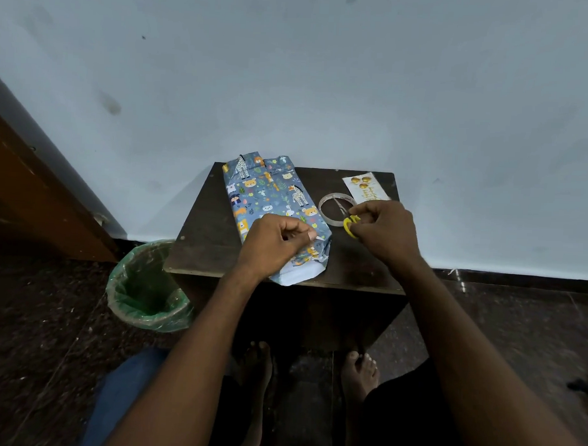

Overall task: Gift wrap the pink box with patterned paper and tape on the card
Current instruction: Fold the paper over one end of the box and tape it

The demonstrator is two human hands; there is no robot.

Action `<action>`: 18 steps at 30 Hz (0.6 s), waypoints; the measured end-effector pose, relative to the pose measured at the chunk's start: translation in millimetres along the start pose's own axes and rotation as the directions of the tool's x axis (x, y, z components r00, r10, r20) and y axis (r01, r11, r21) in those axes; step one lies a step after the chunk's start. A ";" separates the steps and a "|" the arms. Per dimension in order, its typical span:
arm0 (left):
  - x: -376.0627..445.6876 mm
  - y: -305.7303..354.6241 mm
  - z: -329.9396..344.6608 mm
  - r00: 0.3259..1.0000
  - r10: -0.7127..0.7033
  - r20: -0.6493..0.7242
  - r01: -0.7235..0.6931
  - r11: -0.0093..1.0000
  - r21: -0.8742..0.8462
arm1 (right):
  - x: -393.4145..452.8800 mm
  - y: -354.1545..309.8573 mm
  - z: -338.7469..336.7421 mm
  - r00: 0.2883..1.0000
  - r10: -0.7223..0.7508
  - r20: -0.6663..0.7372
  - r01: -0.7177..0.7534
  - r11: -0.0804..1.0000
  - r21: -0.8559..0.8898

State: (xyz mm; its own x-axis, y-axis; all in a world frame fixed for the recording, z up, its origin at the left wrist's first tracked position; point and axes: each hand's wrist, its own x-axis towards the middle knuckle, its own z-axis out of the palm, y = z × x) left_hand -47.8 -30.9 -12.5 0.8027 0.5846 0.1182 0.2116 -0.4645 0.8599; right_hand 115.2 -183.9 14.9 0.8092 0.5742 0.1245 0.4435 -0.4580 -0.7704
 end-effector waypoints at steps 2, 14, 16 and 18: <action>8.4 2.7 8.9 0.997 0.048 -0.056 -0.045 0.998 0.044 | 2.3 -1.7 2.5 0.998 0.029 -0.047 -0.032 0.997 -0.065; 122.1 18.6 44.2 0.951 -0.154 -0.267 0.194 0.973 0.128 | 21.6 1.7 25.0 0.985 0.150 -0.088 -0.167 0.961 -0.222; 143.7 20.4 50.3 0.941 -0.178 -0.287 0.240 0.951 0.197 | 26.7 3.7 26.1 0.983 0.156 -0.096 -0.174 0.955 -0.238; 164.1 18.8 56.2 0.928 -0.174 -0.330 0.267 0.928 0.260 | 31.5 6.6 26.2 0.982 0.159 -0.102 -0.180 0.949 -0.258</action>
State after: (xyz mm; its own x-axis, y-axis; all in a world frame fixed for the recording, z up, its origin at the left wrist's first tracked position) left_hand 119.2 18.9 -4.9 0.5236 0.8428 0.1243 0.5556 -0.4484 0.7001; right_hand 133.5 -151.0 -2.7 0.9045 0.4216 0.0638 0.3744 -0.7136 -0.5921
